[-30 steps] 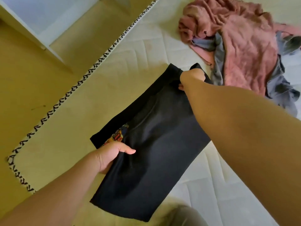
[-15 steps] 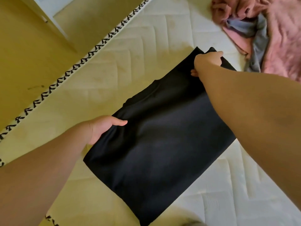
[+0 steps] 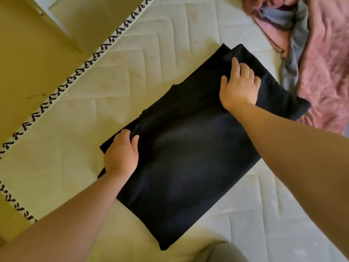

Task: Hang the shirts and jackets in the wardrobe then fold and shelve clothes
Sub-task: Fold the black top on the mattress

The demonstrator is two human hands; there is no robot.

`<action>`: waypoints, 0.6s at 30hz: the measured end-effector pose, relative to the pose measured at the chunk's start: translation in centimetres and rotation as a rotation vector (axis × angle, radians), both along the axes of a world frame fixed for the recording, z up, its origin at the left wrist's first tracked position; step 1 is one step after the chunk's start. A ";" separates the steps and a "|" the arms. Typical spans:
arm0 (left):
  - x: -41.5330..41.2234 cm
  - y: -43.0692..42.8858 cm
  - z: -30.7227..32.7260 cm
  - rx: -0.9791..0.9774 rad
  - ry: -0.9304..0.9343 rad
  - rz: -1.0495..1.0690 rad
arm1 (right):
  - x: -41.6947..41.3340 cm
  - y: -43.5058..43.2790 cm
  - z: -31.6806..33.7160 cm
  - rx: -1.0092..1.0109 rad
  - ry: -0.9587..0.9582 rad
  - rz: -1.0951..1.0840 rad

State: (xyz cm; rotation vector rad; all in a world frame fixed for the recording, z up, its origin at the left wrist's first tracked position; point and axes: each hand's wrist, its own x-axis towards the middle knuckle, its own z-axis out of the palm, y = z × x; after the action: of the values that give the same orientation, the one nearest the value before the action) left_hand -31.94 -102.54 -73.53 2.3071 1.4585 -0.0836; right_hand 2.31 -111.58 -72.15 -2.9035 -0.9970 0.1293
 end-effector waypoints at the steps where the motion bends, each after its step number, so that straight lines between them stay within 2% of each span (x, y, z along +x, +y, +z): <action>1: 0.0 -0.1 -0.2 0.022 0.001 0.005 | 0.1 -1.2 -0.4 -0.008 -0.022 0.019; 7: 0.8 -0.3 -2.1 0.097 0.046 0.016 | 1.6 -3.0 -3.6 0.007 0.192 -0.011; 11: 3.0 -1.0 -1.5 0.160 0.004 0.150 | 1.2 -2.5 -3.4 0.164 0.212 -0.022; 12: 4.1 -1.3 -0.8 0.203 -0.037 0.105 | 0.7 -3.2 -3.0 0.225 0.195 -0.037; 14: 7.4 -2.0 0.5 0.266 -0.136 -0.112 | -0.5 -5.4 -2.4 0.283 0.136 -0.103; 18: 18.6 -3.0 1.8 0.264 -0.202 -0.641 | -1.1 -9.9 -2.5 0.190 0.121 -0.262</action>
State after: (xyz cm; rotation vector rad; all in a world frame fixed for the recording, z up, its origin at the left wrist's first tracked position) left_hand -13.33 -105.49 -71.71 2.8164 0.6213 0.1666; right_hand 1.17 -121.44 -74.68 -2.7803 -0.5696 0.1817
